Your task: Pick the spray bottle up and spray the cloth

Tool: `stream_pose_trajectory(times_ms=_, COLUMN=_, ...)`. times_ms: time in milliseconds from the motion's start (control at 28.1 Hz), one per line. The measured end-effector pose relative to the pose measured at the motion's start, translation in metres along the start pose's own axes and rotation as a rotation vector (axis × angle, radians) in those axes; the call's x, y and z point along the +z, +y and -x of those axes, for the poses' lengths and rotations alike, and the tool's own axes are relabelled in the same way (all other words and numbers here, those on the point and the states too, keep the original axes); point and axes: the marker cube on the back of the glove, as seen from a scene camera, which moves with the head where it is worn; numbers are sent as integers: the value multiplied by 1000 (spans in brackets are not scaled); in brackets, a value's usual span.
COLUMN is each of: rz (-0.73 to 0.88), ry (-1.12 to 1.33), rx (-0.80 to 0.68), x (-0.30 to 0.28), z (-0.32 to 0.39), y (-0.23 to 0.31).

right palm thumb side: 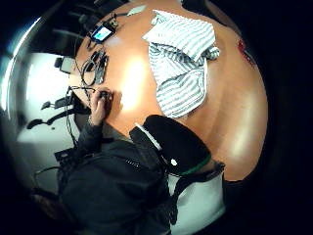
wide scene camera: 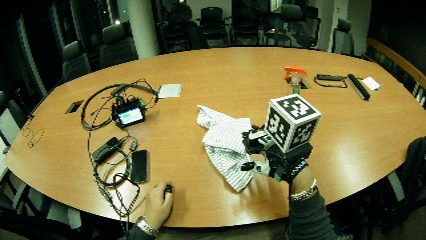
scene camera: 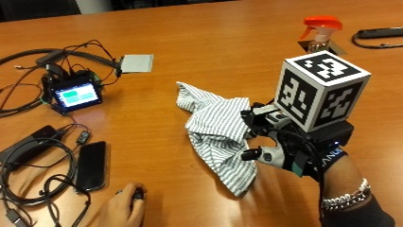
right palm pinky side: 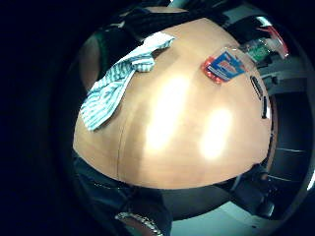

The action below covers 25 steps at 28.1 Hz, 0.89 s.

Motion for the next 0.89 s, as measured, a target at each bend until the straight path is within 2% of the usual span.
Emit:
stream_pose_trajectory(times_ms=356, rz=-31, ry=4, rx=66, x=-2, z=-16, y=-8)
stream_pose_trajectory(times_ms=889, rz=-211, ry=19, rx=381, x=-20, z=-69, y=-30)
